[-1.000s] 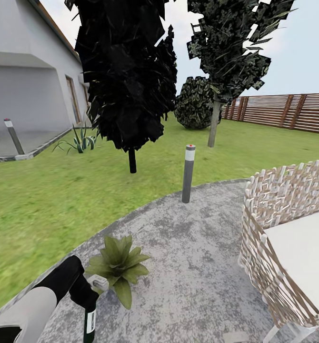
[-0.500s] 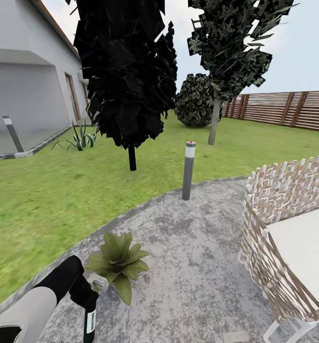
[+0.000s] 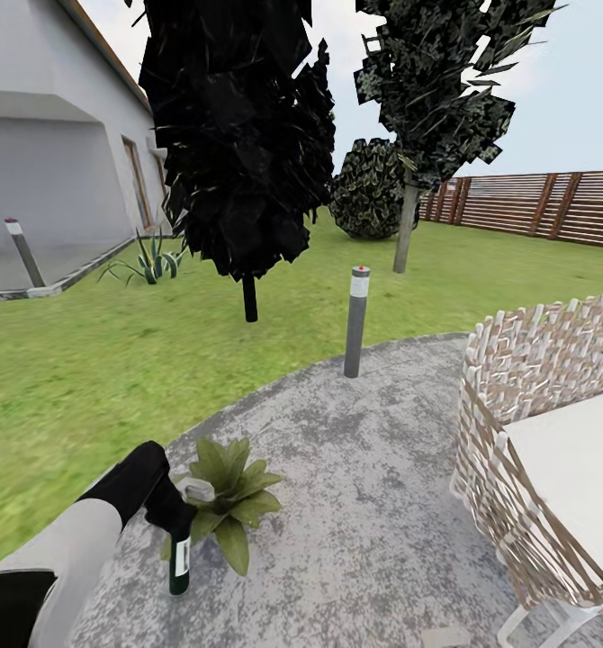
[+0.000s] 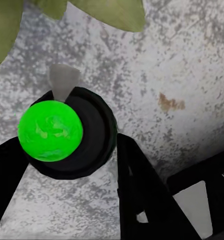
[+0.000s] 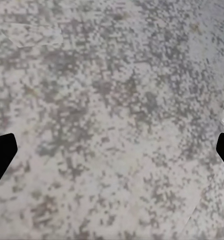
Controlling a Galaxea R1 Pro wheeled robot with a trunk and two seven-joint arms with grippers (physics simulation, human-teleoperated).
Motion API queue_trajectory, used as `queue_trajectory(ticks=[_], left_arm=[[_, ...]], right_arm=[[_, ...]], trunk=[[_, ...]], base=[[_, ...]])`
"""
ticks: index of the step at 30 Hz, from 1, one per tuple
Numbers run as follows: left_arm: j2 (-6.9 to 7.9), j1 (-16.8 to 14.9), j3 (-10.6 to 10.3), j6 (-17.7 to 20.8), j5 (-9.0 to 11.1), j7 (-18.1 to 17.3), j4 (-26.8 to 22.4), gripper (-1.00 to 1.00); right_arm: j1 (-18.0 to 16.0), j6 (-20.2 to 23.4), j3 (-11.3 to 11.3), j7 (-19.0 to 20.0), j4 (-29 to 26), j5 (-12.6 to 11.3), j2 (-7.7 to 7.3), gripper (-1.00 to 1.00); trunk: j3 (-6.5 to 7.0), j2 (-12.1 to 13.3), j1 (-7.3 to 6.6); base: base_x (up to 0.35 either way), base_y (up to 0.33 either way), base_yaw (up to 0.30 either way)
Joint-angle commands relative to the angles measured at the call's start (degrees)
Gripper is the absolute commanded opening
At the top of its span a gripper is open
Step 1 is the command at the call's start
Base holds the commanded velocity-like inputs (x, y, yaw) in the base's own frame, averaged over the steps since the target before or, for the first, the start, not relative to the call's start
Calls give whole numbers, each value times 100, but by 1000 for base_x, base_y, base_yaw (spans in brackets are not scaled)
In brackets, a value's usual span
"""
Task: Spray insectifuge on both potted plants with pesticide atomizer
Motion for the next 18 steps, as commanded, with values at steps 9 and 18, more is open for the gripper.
queue_trajectory(ticks=[9, 18], left_arm=[[129, -117, -701, 19, -63, -694, -2, -100], [267, -52, -920, -504, -41, -835, 91, -100]], right_arm=[[-1, -12, 38, -30, 7, -6, 1, 100], [2, -12, 39, -24, 15, 14, -34, 100]], trunk=[[-6, -2, -1], [-6, -2, -1]], base=[[0, 0, 0], [0, 0, 0]])
